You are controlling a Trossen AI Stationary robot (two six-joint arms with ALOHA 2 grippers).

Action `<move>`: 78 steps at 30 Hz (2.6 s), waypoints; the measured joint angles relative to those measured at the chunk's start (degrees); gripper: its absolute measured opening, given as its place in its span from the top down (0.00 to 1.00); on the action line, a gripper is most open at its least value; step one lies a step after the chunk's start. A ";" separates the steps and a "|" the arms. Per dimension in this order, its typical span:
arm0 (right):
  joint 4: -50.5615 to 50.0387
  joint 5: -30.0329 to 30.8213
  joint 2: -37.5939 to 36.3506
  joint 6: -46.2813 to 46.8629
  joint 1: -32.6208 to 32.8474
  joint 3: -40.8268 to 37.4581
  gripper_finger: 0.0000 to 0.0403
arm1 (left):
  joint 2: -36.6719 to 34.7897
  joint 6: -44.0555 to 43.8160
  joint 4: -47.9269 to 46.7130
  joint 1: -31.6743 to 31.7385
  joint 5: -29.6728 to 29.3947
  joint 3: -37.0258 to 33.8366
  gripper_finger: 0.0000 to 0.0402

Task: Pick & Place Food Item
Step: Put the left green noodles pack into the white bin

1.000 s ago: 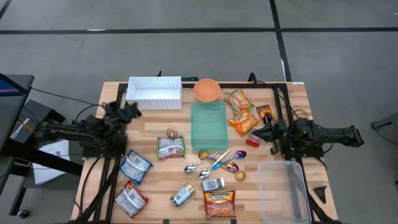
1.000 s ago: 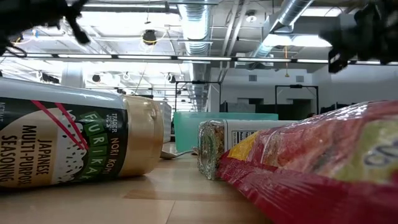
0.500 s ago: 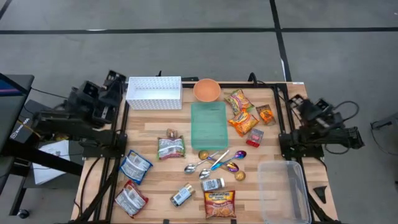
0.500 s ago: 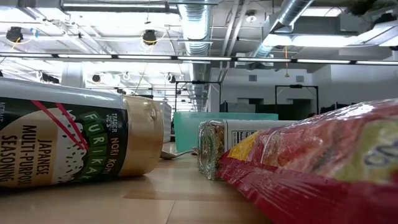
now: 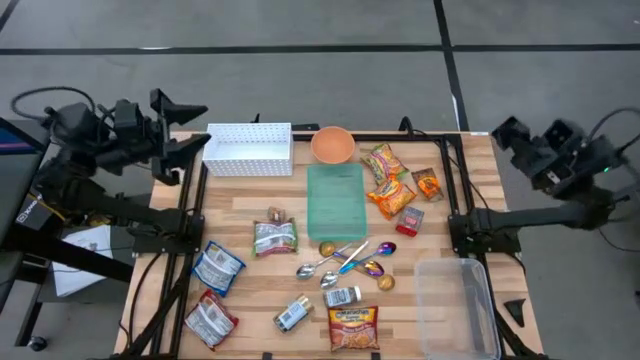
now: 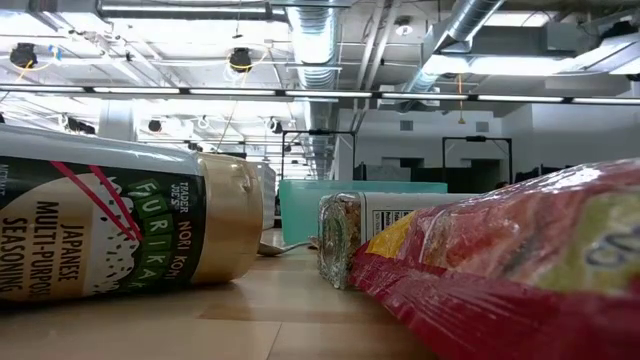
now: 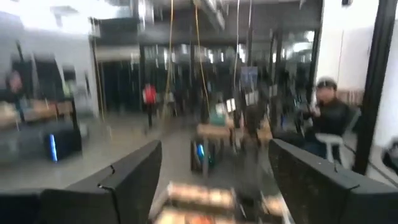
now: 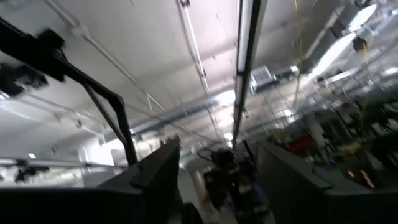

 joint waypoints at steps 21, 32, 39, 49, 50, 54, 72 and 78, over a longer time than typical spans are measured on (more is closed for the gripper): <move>-33.65 0.09 18.04 -2.77 0.00 31.84 0.37 | 18.33 -12.01 -33.45 -8.04 15.52 -18.49 0.36; -34.92 0.09 18.05 -2.44 0.00 31.86 0.37 | 37.52 -6.17 -25.26 -5.86 11.29 -19.13 0.37; -34.92 0.04 18.05 -2.28 0.00 31.86 0.37 | 40.18 -5.81 -18.36 -5.86 10.71 -26.08 0.46; -34.92 0.02 18.05 -2.28 0.00 31.86 0.37 | 39.65 -8.38 -9.13 -5.86 7.57 -34.17 0.53; -34.92 0.02 18.05 -2.28 0.00 31.86 0.37 | 39.63 -8.38 -9.19 -5.86 6.28 -34.43 0.54; -34.97 0.02 18.05 -2.28 0.00 31.86 0.37 | 39.64 -8.44 -9.18 -5.86 4.53 -34.84 0.65; -35.78 0.00 18.05 -1.58 -0.01 31.86 0.37 | 31.89 -16.97 -9.00 -8.34 15.91 -34.82 1.00; -35.79 0.00 18.05 -1.20 0.00 31.86 0.37 | 18.01 -29.34 -7.15 -9.12 11.15 -34.78 1.00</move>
